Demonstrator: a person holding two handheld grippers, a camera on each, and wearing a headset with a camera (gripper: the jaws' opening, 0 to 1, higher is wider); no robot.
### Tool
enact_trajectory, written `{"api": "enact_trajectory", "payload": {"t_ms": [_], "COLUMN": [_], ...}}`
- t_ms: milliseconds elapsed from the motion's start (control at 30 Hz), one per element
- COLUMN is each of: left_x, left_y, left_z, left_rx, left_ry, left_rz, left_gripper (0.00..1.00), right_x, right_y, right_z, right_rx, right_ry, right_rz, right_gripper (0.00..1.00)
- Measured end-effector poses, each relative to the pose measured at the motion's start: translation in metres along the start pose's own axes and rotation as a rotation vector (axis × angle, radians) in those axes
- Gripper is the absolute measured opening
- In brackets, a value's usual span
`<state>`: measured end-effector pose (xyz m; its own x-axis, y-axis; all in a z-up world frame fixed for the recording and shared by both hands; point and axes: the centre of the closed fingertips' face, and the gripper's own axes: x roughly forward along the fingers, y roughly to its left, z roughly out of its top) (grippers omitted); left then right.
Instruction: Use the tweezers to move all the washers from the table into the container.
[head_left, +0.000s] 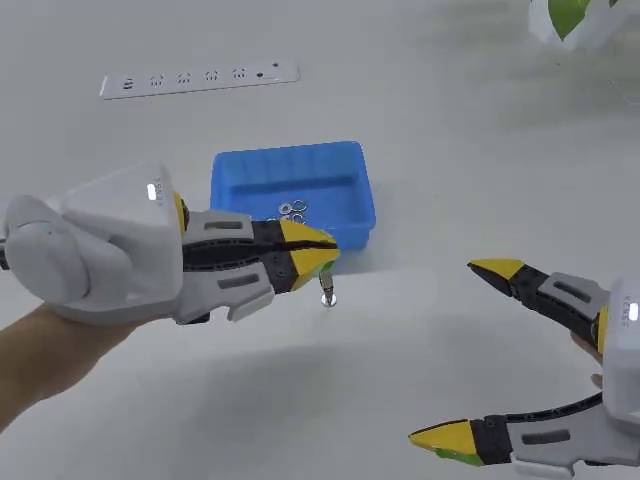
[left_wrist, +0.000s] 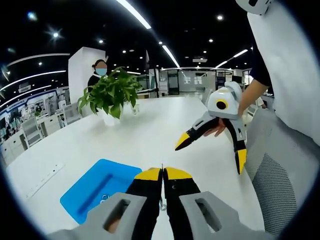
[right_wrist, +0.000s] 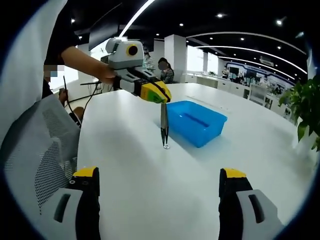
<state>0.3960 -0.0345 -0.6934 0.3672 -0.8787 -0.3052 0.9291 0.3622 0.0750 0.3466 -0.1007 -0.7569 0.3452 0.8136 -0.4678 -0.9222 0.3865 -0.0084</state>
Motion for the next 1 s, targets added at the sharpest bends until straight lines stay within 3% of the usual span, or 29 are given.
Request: {"api": "enact_trajectory", "payload": {"t_ms": [200, 400, 567, 633, 833, 1000], "left_x": [0.001, 0.000, -0.002, -0.002, 0.001, 0.004], "left_y": [-0.002, 0.001, -0.008, -0.013, -0.006, -0.010], "left_z": [-0.006, -0.005, -0.005, -0.006, -0.005, -0.005], "left_rx": [0.000, -0.003, 0.017, 0.016, 0.024, 0.032], "left_ry": [0.015, 0.007, 0.021, 0.029, 0.056, 0.069], "left_rz": [-0.011, -0.008, -0.058, -0.086, -0.095, -0.125], "left_gripper": [0.05, 0.05, 0.05, 0.05, 0.05, 0.05], "right_x": [0.002, 0.004, 0.010, 0.017, 0.042, 0.065], "right_y": [0.001, 0.002, 0.006, 0.008, 0.006, 0.001], "right_z": [0.002, 0.001, 0.004, 0.007, 0.027, 0.039], "right_rx": [0.015, 0.018, 0.024, 0.029, 0.033, 0.020], "right_ry": [-0.006, 0.006, 0.004, 0.006, -0.019, -0.018], "right_rz": [0.003, 0.008, 0.026, 0.053, 0.127, 0.192], "right_gripper": [0.99, 0.98, 0.96, 0.92, 0.84, 0.72]}}
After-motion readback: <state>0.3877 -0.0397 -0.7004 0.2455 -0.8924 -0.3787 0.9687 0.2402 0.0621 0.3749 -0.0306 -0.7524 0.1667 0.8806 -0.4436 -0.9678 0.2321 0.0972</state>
